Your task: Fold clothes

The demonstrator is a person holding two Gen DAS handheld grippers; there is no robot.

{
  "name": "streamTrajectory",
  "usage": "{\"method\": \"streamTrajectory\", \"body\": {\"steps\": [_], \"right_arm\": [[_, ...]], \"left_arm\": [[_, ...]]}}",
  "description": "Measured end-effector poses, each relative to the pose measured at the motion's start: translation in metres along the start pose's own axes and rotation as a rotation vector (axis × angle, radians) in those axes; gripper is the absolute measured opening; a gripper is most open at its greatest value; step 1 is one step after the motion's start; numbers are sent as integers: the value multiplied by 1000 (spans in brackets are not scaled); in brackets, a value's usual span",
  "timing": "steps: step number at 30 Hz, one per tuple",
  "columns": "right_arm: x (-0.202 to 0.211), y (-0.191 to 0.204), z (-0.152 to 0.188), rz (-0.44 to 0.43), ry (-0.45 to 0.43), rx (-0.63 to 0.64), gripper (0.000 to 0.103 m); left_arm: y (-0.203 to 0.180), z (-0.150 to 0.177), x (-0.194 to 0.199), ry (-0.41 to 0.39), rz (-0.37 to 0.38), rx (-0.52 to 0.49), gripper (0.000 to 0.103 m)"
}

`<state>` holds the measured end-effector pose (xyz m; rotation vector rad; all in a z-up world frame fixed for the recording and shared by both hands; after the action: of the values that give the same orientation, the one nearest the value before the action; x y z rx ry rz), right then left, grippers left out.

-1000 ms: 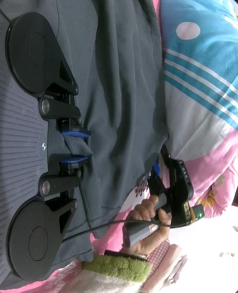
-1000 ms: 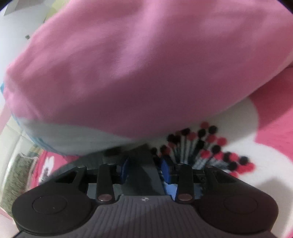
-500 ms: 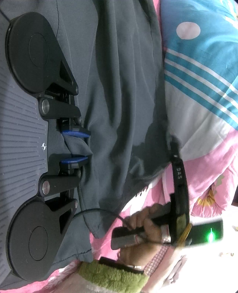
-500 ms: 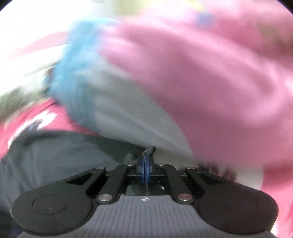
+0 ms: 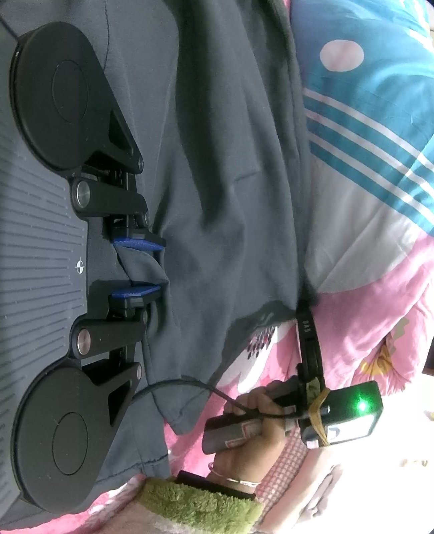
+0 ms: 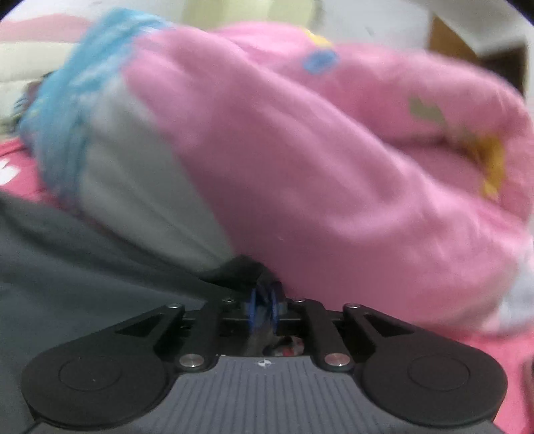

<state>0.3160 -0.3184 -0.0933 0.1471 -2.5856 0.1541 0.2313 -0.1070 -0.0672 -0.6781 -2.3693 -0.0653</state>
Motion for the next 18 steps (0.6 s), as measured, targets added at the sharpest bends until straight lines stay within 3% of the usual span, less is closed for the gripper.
{"method": "streamTrajectory", "body": {"steps": [2,5,10,13,18], "right_arm": [[-5,-17,4,1,34,-91,28],[1,-44,8,-22,17,-246,29],[19,-70,17,-161,-10,-437,30],[30,-65,17,-301,-9,-410,28],[3,-41,7,-330,33,-332,27]], "left_arm": [[0,0,0,0,-1,-1,22],[0,0,0,-1,-1,-1,22],[2,2,0,-1,-1,-2,22],[2,1,-2,-3,-4,-7,22],[1,2,-2,-6,-7,-12,22]]}}
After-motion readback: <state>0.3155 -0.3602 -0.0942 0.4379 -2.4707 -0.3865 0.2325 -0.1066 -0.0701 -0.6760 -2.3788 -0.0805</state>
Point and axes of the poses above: each gripper's, at about its wrist camera, not at the fingertips, and x roughly against the way its jaws point, y to its left, z to its underside, the point moved 3 cm from there along -x, roughly the way its jaws point, and after that the axes turned 8 degrees about -z, right-handed, at the moved point
